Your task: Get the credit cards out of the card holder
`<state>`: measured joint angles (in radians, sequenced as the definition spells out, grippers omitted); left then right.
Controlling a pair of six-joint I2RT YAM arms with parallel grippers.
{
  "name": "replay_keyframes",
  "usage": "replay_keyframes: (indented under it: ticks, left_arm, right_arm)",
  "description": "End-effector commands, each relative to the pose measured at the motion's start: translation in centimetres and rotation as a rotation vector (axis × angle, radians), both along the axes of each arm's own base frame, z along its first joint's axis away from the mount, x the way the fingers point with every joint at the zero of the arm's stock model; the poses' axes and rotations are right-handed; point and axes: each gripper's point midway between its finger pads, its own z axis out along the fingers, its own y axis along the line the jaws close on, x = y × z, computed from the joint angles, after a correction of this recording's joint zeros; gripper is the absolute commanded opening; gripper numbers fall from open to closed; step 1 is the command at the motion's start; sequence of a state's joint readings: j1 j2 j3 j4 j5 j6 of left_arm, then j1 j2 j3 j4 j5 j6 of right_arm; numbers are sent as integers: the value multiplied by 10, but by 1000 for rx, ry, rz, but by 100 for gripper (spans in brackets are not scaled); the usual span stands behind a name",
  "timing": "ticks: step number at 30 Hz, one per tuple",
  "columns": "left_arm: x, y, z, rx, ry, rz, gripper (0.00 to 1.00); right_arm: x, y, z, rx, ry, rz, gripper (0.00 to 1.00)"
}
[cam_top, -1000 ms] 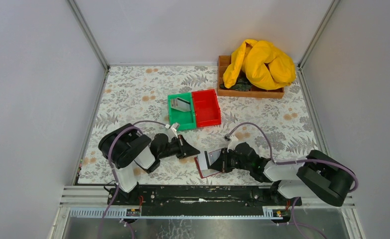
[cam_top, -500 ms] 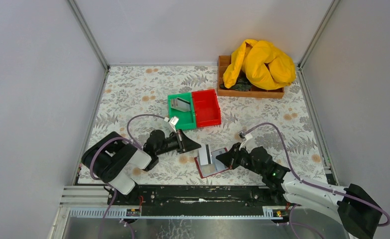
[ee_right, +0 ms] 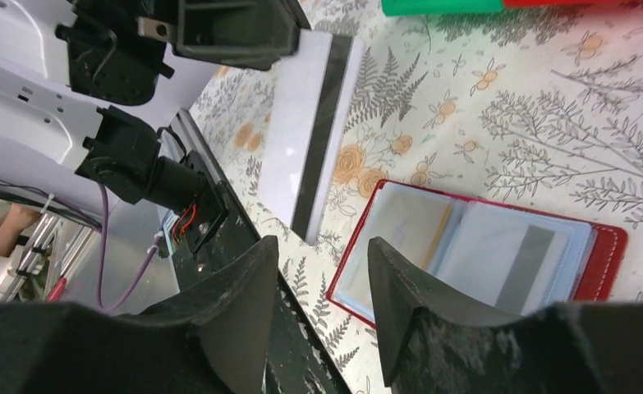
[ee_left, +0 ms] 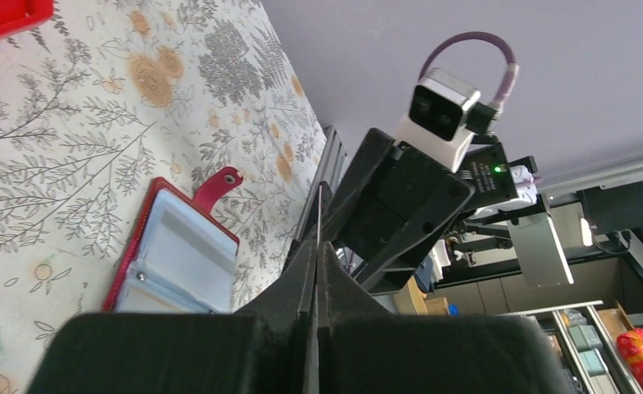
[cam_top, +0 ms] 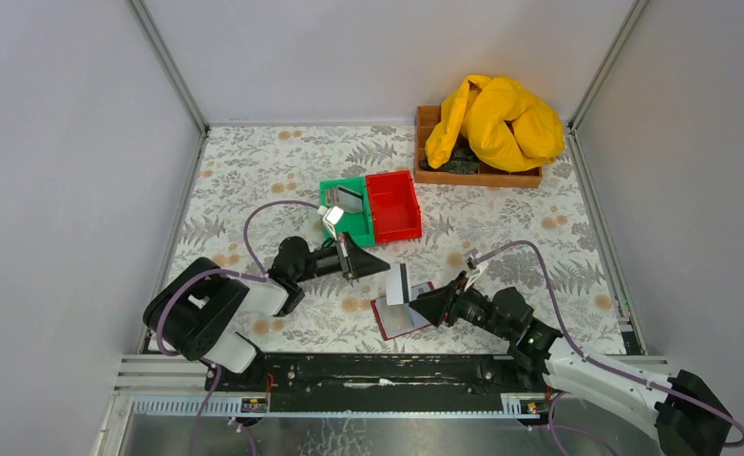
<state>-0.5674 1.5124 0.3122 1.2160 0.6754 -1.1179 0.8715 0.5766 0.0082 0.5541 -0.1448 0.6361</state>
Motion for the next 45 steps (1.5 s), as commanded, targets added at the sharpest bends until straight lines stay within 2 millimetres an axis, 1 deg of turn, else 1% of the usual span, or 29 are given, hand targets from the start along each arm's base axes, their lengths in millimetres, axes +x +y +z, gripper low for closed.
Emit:
replay_keyframes:
  ticks: [1,4,6,8,16,21,24,25,28,29,34,37,41,45]
  left_arm:
    - [-5,0,28,-73,-82,-41,0]
    - [-8,1,30,-84,-80,-43,0]
    - [-9,2,29,-88,-78,-44,0]
    - [-11,2,29,-89,-76,-49,0]
    - [-16,2,27,-93,-76,-70,0]
    - [-25,1,36,-140,-87,-123,0]
    - [-28,-1,36,-144,-88,-135,0]
    - [-28,-2,36,-144,-90,-137,0]
    - [-31,-5,34,-139,-90,-158,0]
    - [-32,-5,33,-138,-88,-161,0]
    - [-36,-5,29,-143,-84,-182,0]
    - [-42,-6,30,-149,-87,-234,1]
    - [-50,-6,34,-146,-123,-288,15]
    - [-56,-6,35,-140,-141,-330,23]
  right_arm:
    - [-6,11,21,75,-38,66,50]
    - [-9,15,25,97,-41,92,48]
    - [-11,17,27,95,-41,111,43]
    - [-13,19,29,93,-45,129,39]
    - [-20,21,40,123,-79,176,37]
    - [-23,22,41,127,-81,191,34]
    - [-25,23,41,129,-84,202,26]
    - [-25,23,41,129,-84,203,22]
    - [-24,22,42,135,-89,199,3]
    - [-25,22,42,136,-91,198,0]
    - [-28,20,44,139,-102,207,0]
    - [-34,19,44,137,-103,239,0]
    - [-43,20,47,135,-103,287,0]
    - [-47,20,45,132,-95,310,0]
